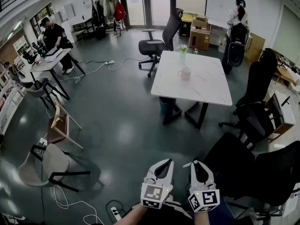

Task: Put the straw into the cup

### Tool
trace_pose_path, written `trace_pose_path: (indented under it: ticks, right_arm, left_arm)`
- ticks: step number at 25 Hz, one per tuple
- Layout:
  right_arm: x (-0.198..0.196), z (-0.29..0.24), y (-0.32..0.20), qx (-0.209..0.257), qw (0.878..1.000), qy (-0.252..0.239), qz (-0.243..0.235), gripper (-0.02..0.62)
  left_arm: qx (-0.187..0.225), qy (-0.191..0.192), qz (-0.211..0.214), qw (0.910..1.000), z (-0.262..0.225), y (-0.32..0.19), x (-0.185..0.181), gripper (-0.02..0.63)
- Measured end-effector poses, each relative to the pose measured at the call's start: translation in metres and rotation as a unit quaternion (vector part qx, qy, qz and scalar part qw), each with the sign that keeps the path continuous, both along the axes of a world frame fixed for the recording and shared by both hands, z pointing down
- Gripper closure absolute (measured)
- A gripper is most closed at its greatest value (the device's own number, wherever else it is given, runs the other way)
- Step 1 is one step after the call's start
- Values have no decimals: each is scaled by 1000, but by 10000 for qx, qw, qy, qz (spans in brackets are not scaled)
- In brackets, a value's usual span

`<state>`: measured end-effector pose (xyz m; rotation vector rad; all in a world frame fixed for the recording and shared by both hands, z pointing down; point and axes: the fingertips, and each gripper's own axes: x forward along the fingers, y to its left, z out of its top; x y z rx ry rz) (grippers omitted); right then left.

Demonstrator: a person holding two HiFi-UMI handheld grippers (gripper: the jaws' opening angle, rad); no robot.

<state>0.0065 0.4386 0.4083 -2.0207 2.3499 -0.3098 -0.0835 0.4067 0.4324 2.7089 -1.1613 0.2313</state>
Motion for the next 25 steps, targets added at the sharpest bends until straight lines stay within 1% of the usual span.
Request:
trace_pose_path:
  ticks: [4,11,19,25]
  right_arm:
    - [-9,3,-13,34,9999,-97,64,548]
    - [-30,8,-41,-39,10000,-29,68,548]
    - [-68,4,-84,-31,10000,88,14,548]
    - [-68,-4,-110,4,9997,244,70,548]
  left_arm:
    - [-11,8,23,10000,5,-12,-9,604]
    - [-93,29,69,9999,12,-39,-29,604]
    - [-151,109,34,9998,14,-82,-64,604]
    - [-176,257,-36,9995,11,-112,-74,604]
